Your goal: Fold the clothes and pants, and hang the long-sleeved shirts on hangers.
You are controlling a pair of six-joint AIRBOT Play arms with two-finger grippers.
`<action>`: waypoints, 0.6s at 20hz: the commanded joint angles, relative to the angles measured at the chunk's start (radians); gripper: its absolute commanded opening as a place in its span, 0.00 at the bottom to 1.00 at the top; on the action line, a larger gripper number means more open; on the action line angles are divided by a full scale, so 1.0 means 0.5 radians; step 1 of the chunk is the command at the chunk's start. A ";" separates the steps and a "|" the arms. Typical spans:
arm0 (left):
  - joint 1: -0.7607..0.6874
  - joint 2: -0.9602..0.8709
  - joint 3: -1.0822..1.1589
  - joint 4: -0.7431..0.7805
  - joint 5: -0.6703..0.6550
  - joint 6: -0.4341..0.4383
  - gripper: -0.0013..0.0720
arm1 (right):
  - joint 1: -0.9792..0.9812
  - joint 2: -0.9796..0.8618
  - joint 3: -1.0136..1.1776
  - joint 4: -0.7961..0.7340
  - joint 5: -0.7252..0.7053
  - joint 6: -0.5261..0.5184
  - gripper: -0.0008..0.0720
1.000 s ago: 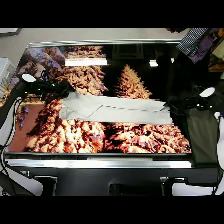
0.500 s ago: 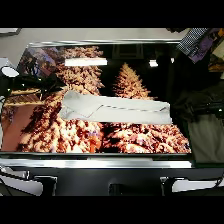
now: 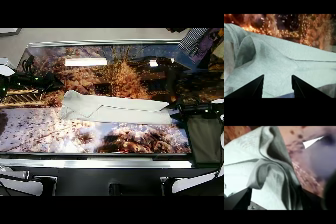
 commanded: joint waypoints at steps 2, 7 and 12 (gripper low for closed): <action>0.002 0.003 0.001 0.002 -0.005 -0.002 0.57 | 0.086 -0.037 -0.001 -0.008 -0.143 -0.015 0.92; 0.002 0.003 0.001 0.002 -0.005 -0.001 0.57 | 0.256 -0.037 -0.001 -0.267 -0.243 0.098 0.56; 0.001 0.003 -0.001 0.002 -0.027 0.000 0.54 | 0.262 0.034 0.002 -0.307 -0.279 0.134 0.05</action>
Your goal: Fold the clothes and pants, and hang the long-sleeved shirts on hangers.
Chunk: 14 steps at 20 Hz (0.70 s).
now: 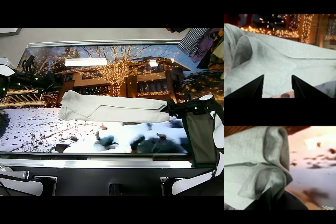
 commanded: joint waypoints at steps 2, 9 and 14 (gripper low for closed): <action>-0.015 0.000 -0.001 -0.002 -0.015 -0.002 0.29 | 0.016 0.134 0.016 -0.097 -0.005 0.097 0.05; -0.500 -0.103 -0.114 -0.074 0.278 -0.108 0.04 | 0.016 0.510 0.311 -0.189 0.299 0.327 0.05; -0.955 -0.342 -0.116 -0.462 0.712 -0.166 0.04 | 0.016 0.651 0.610 -0.249 0.530 0.503 0.05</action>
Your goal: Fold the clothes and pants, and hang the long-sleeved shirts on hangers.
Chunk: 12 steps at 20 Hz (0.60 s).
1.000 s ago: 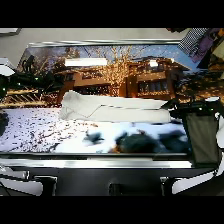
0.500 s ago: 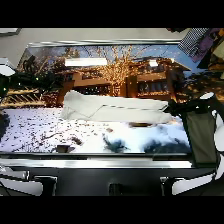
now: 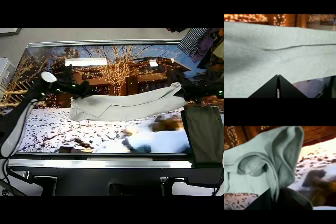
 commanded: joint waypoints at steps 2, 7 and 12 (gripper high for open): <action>-0.392 -0.208 -0.007 -0.430 0.396 -0.040 0.04 | 0.001 0.111 0.289 -0.041 0.247 0.177 0.05; -0.735 -0.405 0.081 -0.722 0.624 -0.069 0.04 | 0.002 0.218 0.455 -0.054 0.394 0.243 0.05; -0.995 -0.689 0.418 -0.757 0.658 -0.290 0.04 | 0.003 0.316 0.455 -0.076 0.491 0.253 0.05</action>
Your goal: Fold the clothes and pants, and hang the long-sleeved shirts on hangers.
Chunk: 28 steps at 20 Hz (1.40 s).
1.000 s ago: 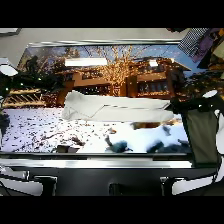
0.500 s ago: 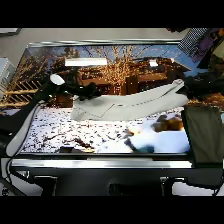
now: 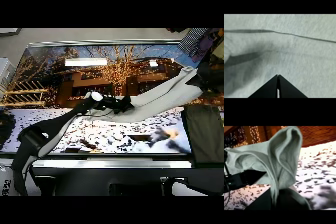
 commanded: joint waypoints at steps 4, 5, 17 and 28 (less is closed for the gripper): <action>-0.271 -0.382 0.475 -0.059 0.051 -0.291 0.04 | 0.002 0.111 0.017 -0.036 0.066 -0.012 0.05; -0.292 -0.423 0.527 -0.059 0.053 -0.326 0.04 | 0.002 0.114 0.017 -0.035 0.066 -0.026 0.05; 0.132 -0.043 0.622 0.711 -0.594 -0.480 0.04 | 0.201 0.103 0.016 -0.036 -0.148 -0.024 0.05; 1.337 1.174 0.621 1.386 -1.479 -0.440 0.04 | 1.364 -0.245 0.014 -0.346 -0.777 0.545 0.05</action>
